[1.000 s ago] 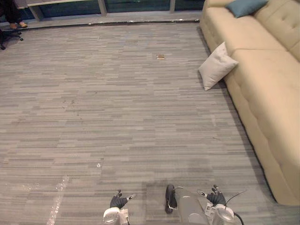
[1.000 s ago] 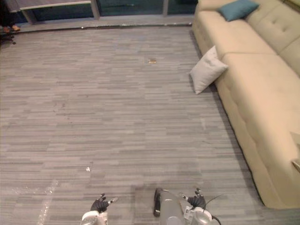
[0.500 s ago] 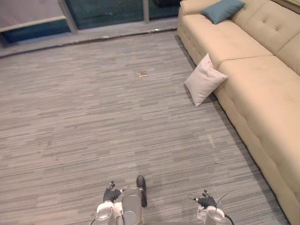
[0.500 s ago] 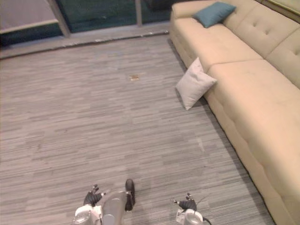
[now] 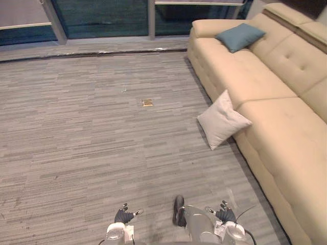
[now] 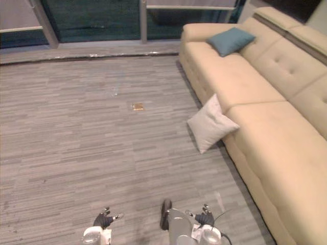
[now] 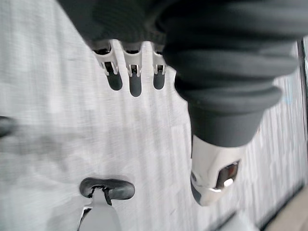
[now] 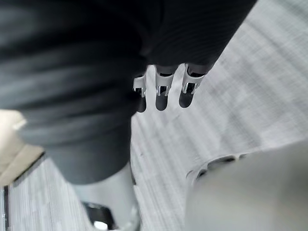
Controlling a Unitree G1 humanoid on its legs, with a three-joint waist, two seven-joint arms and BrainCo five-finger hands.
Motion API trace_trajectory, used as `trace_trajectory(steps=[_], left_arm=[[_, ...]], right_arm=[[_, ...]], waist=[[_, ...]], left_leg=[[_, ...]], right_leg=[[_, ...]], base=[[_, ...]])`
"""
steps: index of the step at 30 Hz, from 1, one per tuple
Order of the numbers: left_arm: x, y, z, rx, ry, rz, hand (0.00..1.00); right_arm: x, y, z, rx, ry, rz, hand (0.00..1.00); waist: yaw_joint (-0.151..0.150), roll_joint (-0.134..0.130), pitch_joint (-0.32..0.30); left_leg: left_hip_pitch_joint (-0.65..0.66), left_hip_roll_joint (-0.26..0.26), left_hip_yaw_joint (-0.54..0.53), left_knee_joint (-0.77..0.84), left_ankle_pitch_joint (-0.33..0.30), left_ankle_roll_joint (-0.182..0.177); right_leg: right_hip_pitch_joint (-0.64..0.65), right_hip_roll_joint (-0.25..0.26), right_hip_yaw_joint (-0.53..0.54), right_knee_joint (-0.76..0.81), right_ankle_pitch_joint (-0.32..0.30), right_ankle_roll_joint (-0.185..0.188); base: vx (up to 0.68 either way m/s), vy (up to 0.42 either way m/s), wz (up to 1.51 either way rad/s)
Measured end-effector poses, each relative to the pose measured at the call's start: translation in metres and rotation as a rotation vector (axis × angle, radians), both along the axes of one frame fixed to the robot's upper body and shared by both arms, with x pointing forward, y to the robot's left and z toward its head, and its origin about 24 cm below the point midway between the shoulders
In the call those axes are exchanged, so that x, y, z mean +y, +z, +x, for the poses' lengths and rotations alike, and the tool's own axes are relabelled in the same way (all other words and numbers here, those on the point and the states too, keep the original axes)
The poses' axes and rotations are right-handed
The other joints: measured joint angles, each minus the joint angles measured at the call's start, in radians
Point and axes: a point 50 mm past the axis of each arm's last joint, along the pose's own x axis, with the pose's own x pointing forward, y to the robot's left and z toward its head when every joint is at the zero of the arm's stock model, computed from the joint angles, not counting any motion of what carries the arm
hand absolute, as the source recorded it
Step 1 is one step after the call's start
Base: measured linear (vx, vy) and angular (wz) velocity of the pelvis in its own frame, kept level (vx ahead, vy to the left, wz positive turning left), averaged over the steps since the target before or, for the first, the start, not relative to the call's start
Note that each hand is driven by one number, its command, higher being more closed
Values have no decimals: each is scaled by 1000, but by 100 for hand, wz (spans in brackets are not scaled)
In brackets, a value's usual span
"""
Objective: Pick up cushions and gather them together orderly.
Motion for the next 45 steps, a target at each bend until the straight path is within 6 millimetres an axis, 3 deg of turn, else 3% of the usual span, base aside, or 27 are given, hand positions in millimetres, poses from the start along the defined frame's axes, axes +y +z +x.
trace_trajectory(steps=[2, 4, 6, 9, 13, 15, 16, 18, 20, 22, 23, 26, 28, 30, 32, 33, 34, 35, 36, 38, 40, 41, 42, 43, 45], left_arm=[[-7, 0, -1, -4, 25, -20, 0], [-6, 1, 0, -16, 73, -31, 0], [1, 4, 4, -38, 96, -21, 0], [6, 9, 11, -80, 98, -5, 0], [1, 11, 15, -105, 106, -19, 0], [1, 12, 16, -112, 110, -20, 0], [1, 12, 16, -113, 111, -20, 0], [4, 12, 14, -111, 111, -12, 0], [10, 12, 12, -106, 114, 5, 0], [16, 12, 12, -102, 112, 22, 0], [16, 12, 13, -96, 110, 26, 0], [15, 8, 9, -65, 104, 25, 0], [13, 6, 6, -47, 83, 23, 0], [12, 4, 6, -30, 62, 23, 0], [8, 1, 3, -1, 34, 17, 0], [10, -1, -1, 18, 13, 20, 0], [14, 0, -1, 16, 12, 30, 0], [11, -1, 0, 25, 18, 19, 0], [5, -2, 1, 21, 15, 2, 0], [-4, -1, 3, 7, 15, -19, 0], [-2, 1, 7, -12, 36, -32, 0], [-4, 3, 10, -35, 54, -43, 0], [-2, 5, 11, -53, 63, -41, 0], [-1, 8, 14, -75, 63, -37, 0], [-2, 9, 15, -87, 66, -37, 0]], right_arm=[[-8, 2, 1, -8, -6, -17, 0], [-10, 2, 1, 4, 0, -21, 0], [-6, 1, -1, 13, 10, -12, 0], [4, -2, -6, 26, 10, 13, 0], [3, 0, -3, 14, 4, 2, 0], [5, 0, -2, 15, 12, 0, 0], [6, 0, -2, 16, 14, -1, 0], [9, -3, -9, 34, 27, 4, 0], [15, -5, -14, 50, 43, 15, 0], [23, -5, -13, 41, 48, 35, 0], [22, -5, -13, 37, 40, 37, 0], [23, -4, -11, 30, 47, 38, 0], [23, -3, -6, 22, 53, 38, 0], [21, -1, 1, 8, 59, 30, 0], [14, 2, 11, -10, 72, 10, 0], [11, 1, 9, 0, 73, 4, 0], [12, -2, 2, 22, 71, 7, 0], [5, -1, 2, 19, 69, -9, 0], [-3, 0, 2, 25, 74, -34, 0], [-8, -1, -4, 31, 39, -32, 0], [-6, -1, -5, 38, 58, -33, 0], [-6, -2, -7, 42, 60, -34, 0], [-4, -2, -8, 46, 64, -32, 0], [-3, -3, -9, 51, 68, -28, 0], [-2, -4, -12, 59, 66, -26, 0]], waist=[[-9, 36, -8], [-5, 60, 0], [-1, 47, 16], [27, 4, 19], [41, 19, 16], [50, 20, 16], [51, 20, 15], [64, 15, -11], [78, -23, -37], [74, -53, -43], [74, -51, -37], [69, -55, -36], [67, -48, -38], [60, -29, -33], [41, 1, -13], [31, 2, -10], [32, -29, -12], [32, -8, -4], [32, 19, -4], [16, 26, 3], [14, 27, 7], [21, 27, 14], [29, 24, 15], [35, 18, 16], [41, 15, 15]], left_leg=[[-101, 49, -25, 256, 43, -42], [-261, 129, -48, 659, 165, -73], [-353, 186, -8, 860, 112, -54], [-497, 189, 55, 767, 46, -8], [-632, 107, -10, 396, 43, 0], [-649, 63, -98, 233, 96, -24], [-649, 61, -110, 206, 109, -22], [-644, 56, -104, 268, 197, 14], [-633, 59, -26, 308, 142, 32], [-565, 59, 58, 289, 99, 57], [-508, 57, 87, 267, 71, 61], [-353, 58, 169, 170, 52, 61], [-271, 60, 227, 76, 62, 46], [-229, 73, 269, 24, 66, 40], [-191, 97, 283, -5, 68, 37], [-165, 93, 288, -15, 71, 30], [-144, 67, 285, -15, 71, 25], [-108, 76, 270, -16, 62, -1], [-105, 98, 253, 0, 83, -34], [-128, 116, 209, 116, 95, -47], [-229, 188, 151, 395, 119, -53], [-326, 248, 116, 652, 111, -58], [-368, 263, 109, 733, 97, -63], [-417, 260, 107, 763, 75, -56], [-482, 232, 113, 667, 48, -35]], right_leg=[[27, 24, -22, 39, -89, -3], [135, 74, -8, -12, -137, -18], [278, 112, 19, -89, -160, -34], [425, 114, 82, -187, -178, -19], [508, 99, 187, -229, -218, 20], [532, 88, 274, -199, -280, 42], [533, 88, 304, -174, -308, 53], [532, 76, 411, -103, -383, 92], [500, 50, 464, -27, -396, 113], [406, 12, 414, 163, -360, 216], [355, -24, 330, 283, -345, 243], [281, -108, 116, 403, -369, 198], [212, -138, -28, 310, -373, 188], [140, -125, -126, 198, -343, 154], [94, -68, -158, 94, -272, 110], [99, -32, -159, -29, -166, 79], [111, -34, -137, -116, -30, 36], [117, -26, -136, -77, -36, 1], [114, -20, -136, -35, -77, -3], [134, -20, -142, -8, -151, 0], [195, 9, -135, -36, -183, 7], [271, 49, -123, -86, -190, 5], [309, 60, -111, -109, -199, 2], [360, 67, -94, -129, -208, 9], [409, 71, -54, -163, -221, 32]], base=[[656, -222, 16], [703, -206, -17], [588, -141, -37], [450, -113, -54], [377, 62, -75], [494, 285, -108], [536, 360, -121], [520, 380, -131], [454, 330, -120], [471, 351, -110], [353, 259, -89], [299, 174, -61], [303, 118, -57], [349, 34, -66], [384, -29, -49], [421, -79, -31], [518, -131, -35], [497, -153, -31], [468, -205, -16], [357, -208, 2], [266, -184, 1], [259, -143, -20], [298, -136, -42], [232, -94, -51], [201, -45, -65]])
